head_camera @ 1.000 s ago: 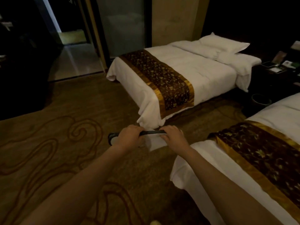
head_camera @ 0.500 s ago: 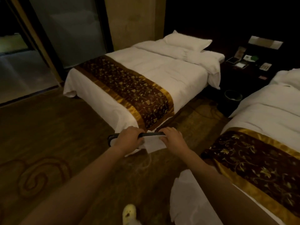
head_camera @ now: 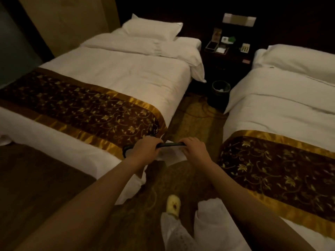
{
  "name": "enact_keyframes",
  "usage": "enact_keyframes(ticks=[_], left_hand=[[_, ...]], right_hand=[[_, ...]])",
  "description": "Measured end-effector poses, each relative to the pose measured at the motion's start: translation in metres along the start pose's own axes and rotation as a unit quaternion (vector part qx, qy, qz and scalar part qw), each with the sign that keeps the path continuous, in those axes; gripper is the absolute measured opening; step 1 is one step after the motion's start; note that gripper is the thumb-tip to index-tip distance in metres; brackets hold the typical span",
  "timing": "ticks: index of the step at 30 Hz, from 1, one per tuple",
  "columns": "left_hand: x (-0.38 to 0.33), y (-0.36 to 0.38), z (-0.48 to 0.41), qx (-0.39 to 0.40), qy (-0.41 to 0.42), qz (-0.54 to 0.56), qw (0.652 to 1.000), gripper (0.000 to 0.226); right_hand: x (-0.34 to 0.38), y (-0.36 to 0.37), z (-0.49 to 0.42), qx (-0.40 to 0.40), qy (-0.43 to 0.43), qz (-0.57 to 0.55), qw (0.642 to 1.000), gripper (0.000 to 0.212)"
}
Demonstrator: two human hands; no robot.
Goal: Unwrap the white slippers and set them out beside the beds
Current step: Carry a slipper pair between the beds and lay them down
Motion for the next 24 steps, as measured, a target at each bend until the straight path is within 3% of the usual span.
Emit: enact_keyframes(ticks=[11,18,24], left_hand=[[0.043,0.036,-0.244,0.040,0.037,-0.027,0.998,0.019],[0.054,0.062,-0.345,0.062,0.012,0.024,0.998,0.013],[0.045,0.103,-0.425,0.116,0.071,0.075,0.988,0.039]], right_hand=[[-0.089,0.020,-0.212,-0.005,0.049,-0.013,0.999,0.024],[-0.136,0.014,-0.308,-0.012,0.050,0.004,0.999,0.024],[-0.190,0.014,-0.372,0.016,0.029,0.049,0.998,0.026]])
Point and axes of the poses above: each hand's wrist, its own z-axis away from the middle knuckle, its own y-axis out of the palm, x = y × z, the point moved 3 cm from there along -z, towards the middle knuckle, and after that the axes turned 13 degrees about -x, right-handed, at the moved point
